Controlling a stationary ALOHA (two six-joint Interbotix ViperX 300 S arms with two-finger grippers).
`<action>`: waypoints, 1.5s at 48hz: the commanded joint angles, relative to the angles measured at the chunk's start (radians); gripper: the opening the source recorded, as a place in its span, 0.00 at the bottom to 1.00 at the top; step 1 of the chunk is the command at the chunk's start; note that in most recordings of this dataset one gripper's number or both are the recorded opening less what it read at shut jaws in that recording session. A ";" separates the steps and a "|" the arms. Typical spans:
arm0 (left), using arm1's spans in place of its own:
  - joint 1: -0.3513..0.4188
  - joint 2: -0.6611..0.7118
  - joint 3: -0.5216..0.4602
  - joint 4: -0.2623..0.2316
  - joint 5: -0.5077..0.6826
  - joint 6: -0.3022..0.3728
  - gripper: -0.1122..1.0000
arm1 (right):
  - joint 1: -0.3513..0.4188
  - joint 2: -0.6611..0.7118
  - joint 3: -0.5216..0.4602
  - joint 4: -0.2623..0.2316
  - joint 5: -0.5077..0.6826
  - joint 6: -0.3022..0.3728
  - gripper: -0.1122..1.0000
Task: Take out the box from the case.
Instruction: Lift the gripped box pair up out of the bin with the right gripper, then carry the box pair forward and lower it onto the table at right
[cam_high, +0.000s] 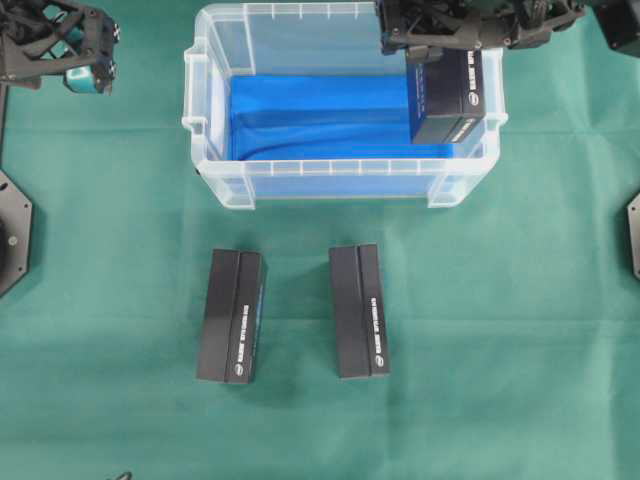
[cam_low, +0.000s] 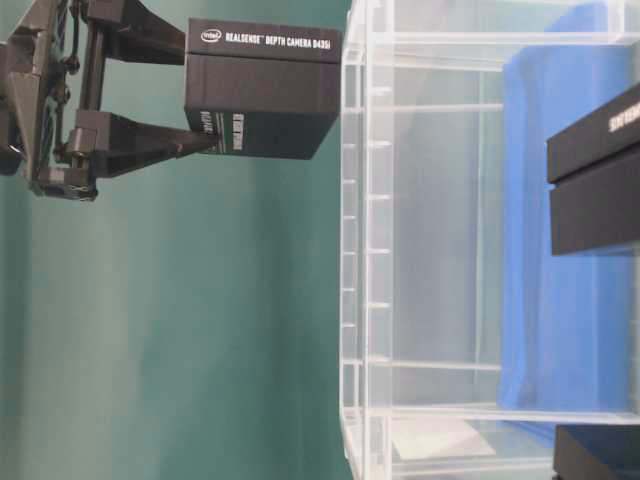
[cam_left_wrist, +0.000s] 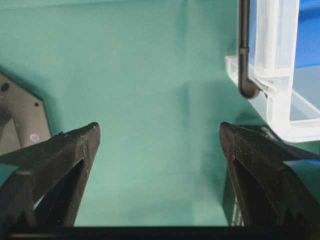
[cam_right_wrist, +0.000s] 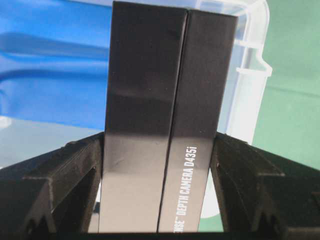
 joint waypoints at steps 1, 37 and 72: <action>-0.003 -0.009 -0.012 0.000 0.000 0.000 0.95 | 0.002 -0.032 -0.029 -0.008 -0.002 -0.005 0.71; -0.003 -0.008 -0.012 0.000 0.000 0.008 0.95 | 0.135 -0.048 -0.029 -0.009 0.051 0.077 0.71; -0.009 -0.009 -0.012 0.000 0.002 0.006 0.95 | 0.465 -0.044 -0.029 -0.044 0.186 0.382 0.71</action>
